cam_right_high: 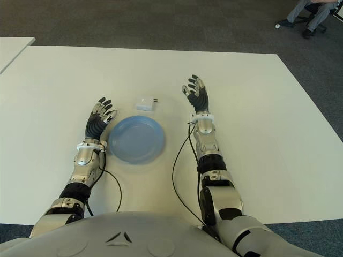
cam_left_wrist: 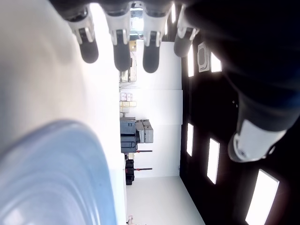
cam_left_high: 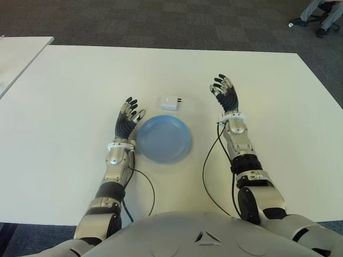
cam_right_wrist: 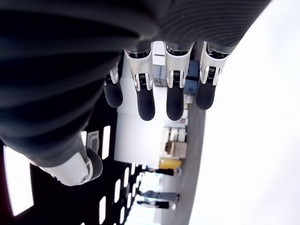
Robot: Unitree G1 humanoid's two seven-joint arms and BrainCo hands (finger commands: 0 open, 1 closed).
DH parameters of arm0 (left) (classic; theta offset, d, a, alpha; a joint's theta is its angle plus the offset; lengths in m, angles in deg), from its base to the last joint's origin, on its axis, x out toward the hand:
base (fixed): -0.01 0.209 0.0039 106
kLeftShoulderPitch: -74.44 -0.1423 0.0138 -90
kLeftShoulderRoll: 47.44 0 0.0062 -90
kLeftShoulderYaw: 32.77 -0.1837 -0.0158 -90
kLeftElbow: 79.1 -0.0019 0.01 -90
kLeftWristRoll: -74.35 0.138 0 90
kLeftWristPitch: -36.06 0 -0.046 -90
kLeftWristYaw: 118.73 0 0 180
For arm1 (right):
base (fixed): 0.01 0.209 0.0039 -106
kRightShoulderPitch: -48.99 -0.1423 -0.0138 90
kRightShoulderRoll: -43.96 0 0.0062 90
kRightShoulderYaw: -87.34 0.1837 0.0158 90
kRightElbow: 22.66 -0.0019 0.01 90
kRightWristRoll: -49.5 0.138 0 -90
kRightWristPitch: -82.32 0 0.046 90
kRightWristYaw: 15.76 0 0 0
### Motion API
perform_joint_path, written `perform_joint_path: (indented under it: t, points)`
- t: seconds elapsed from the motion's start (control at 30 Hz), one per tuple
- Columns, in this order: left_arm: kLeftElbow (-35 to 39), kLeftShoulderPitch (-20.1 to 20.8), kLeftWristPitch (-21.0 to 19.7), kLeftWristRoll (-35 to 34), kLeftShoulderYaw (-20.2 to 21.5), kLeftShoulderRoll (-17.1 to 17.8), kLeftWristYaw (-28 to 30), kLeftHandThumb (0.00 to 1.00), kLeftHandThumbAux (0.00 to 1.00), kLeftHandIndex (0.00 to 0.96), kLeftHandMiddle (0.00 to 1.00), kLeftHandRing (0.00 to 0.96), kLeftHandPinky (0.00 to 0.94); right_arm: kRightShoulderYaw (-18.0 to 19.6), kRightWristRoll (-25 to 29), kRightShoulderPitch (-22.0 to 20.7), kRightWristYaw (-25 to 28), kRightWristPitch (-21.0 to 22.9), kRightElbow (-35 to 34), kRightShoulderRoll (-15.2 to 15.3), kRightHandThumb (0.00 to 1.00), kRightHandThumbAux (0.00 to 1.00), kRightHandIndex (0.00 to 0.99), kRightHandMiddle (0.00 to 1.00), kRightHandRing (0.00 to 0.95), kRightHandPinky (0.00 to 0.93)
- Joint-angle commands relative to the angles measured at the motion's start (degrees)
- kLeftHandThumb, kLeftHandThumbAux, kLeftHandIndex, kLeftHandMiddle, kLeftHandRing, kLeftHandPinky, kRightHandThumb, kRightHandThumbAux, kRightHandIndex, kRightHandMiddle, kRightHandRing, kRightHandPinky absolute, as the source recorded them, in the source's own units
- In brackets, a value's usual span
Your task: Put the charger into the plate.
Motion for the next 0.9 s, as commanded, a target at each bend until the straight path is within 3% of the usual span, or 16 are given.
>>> perform_joint_path:
  t: [0.03, 0.2, 0.5, 0.67, 0.9]
  points:
    - [-4.0, -1.9, -1.8, 0.4, -0.5, -1.3, -0.6, 0.0, 0.605, 0.074, 0.151, 0.132, 0.123, -0.3, 0.0, -1.0, 0.7, 3.2, -1.2, 0.4, 0.5, 0.637, 0.122, 0.193, 0.174, 0.188]
    - [-5.5, -0.9, -1.5, 0.7, -0.6, -1.8, -1.1, 0.0, 0.603, 0.074, 0.148, 0.129, 0.116, -1.4, -1.1, -4.4, 1.8, 5.0, -1.4, 1.5, 0.518, 0.639, 0.114, 0.183, 0.172, 0.191]
    - [-7.2, 0.3, -0.9, 1.0, -0.6, -2.6, -1.7, 0.0, 0.598, 0.083, 0.154, 0.137, 0.134, -7.3, -8.3, -12.6, 2.4, 6.2, 4.4, 3.6, 0.511, 0.6, 0.081, 0.15, 0.152, 0.183]
    - [-7.4, 0.5, -0.8, 1.0, -0.6, -2.9, -1.6, 0.0, 0.592, 0.081, 0.151, 0.135, 0.13, -11.9, -13.5, -20.1, 2.5, 1.9, 16.6, 5.1, 0.493, 0.55, 0.061, 0.132, 0.132, 0.172]
    - [-7.4, 0.6, -0.8, 1.1, -0.4, -3.2, -1.7, 0.0, 0.588, 0.082, 0.149, 0.135, 0.137, -15.0, -16.3, -23.9, 2.1, -4.6, 25.1, 5.7, 0.494, 0.515, 0.025, 0.105, 0.109, 0.137]
